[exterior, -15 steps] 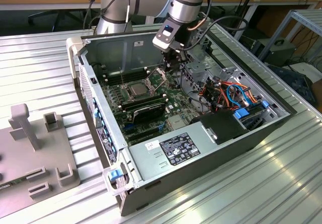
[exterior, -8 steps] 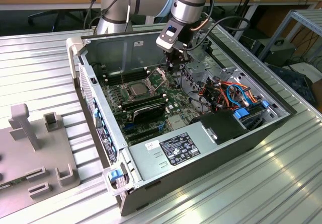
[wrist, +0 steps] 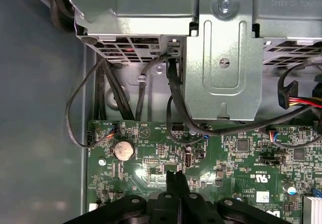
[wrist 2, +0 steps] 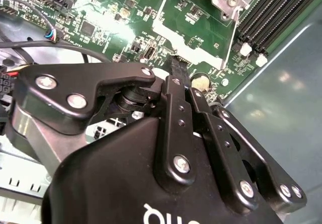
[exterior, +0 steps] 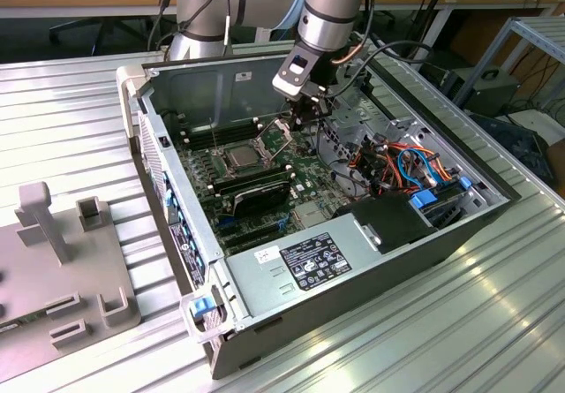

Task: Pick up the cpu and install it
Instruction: 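Close the cpu cover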

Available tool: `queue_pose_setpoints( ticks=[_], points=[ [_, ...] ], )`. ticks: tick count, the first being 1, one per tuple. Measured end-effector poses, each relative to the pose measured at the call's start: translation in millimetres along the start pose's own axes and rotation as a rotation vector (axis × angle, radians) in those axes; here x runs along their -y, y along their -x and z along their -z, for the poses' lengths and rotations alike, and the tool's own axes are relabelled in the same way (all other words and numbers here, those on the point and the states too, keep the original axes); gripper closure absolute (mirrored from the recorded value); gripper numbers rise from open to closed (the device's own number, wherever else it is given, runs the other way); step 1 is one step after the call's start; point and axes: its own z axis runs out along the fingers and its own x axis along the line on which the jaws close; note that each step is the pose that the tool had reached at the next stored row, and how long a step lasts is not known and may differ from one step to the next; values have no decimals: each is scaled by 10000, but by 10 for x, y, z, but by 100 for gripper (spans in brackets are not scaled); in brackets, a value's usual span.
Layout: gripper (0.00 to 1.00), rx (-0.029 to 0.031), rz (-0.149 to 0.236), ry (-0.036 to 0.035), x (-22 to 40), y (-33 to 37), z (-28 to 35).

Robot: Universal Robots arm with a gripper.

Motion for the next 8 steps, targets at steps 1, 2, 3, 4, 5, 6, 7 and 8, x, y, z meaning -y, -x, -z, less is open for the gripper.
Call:
queue_pose_setpoints(
  ticks=[1, 2, 3, 4, 5, 6, 7, 8],
  points=[
    [89, 1, 0, 0, 0, 0, 0],
    [89, -2, 0, 0, 0, 0, -2],
    [89, -1, 1, 0, 1, 0, -2],
    [89, -2, 1, 0, 5, 0, -2],
    [89, -3, 0, 1, 12, 0, -2],
    [89, -3, 0, 1, 18, 0, -2],
    [89, -1, 1, 0, 27, -1, -2],
    [89, -1, 0, 0, 34, -1, -2]
  ],
)
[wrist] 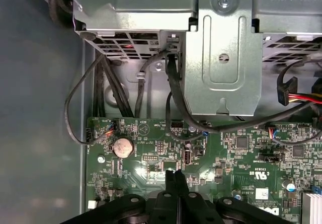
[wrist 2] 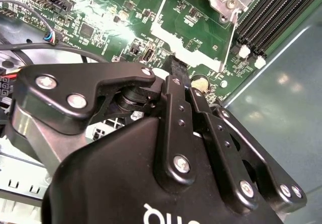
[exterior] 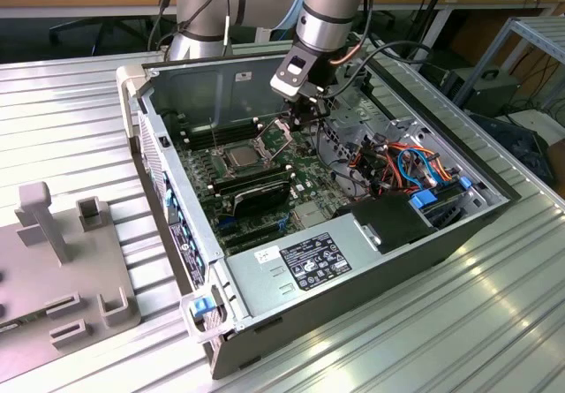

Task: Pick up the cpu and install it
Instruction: 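Close the cpu cover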

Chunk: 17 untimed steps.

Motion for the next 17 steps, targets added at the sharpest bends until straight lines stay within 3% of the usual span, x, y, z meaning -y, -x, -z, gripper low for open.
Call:
queue_pose_setpoints(
  ticks=[11, 14, 17],
  points=[
    [89, 0, 0, 1, 60, -1, 1],
    [89, 0, -1, 0, 108, -2, 2],
    [89, 0, -5, 2, 219, -4, 4]
  ],
)
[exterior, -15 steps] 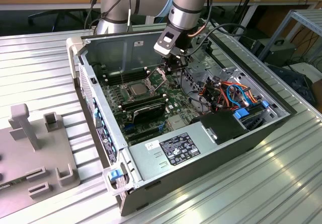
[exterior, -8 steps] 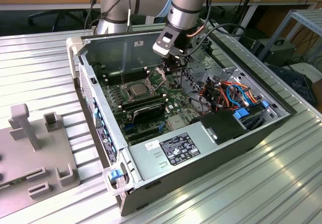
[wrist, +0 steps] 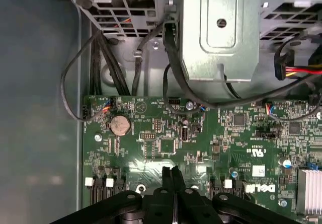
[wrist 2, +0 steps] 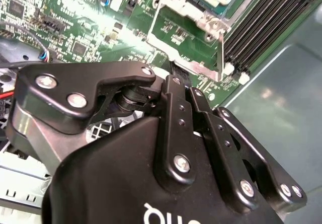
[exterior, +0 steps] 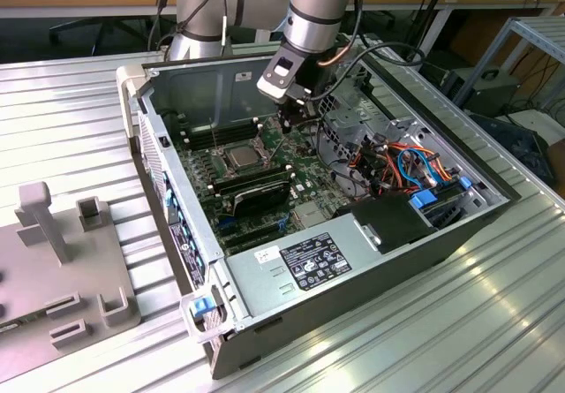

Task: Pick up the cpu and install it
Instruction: 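Close the cpu cover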

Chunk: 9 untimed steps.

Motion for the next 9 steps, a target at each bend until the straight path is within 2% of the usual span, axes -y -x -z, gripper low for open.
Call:
queue_pose_setpoints(
  ticks=[6, 9],
  points=[
    [89, -2, -9, 5, 131, -2, 2],
    [89, -6, -16, 10, 265, -4, 4]
  ],
)
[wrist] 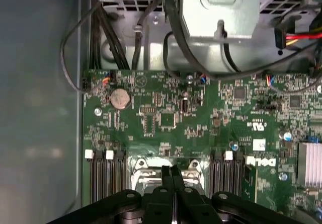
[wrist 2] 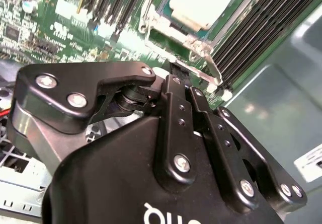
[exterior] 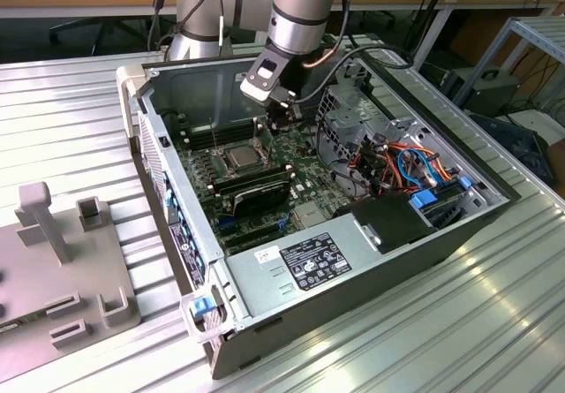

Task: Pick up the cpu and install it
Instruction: 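Close the cpu cover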

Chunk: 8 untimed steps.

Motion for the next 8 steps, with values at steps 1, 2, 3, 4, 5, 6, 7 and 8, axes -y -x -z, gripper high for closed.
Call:
queue_pose_setpoints(
  ticks=[1, 2, 3, 4, 5, 6, 7, 8],
  points=[
    [89, -1, -2, 1, 28, -1, 0],
    [89, -1, -4, 2, 52, -1, 1],
    [89, -1, -4, 4, 80, -2, 1],
    [89, -1, -4, 5, 109, -2, 2],
    [89, 0, -5, 6, 138, -2, 2],
    [89, 0, -8, 8, 166, -3, 3],
    [89, -1, -7, 9, 190, -3, 3],
    [89, -1, -8, 9, 210, -3, 3]
  ],
)
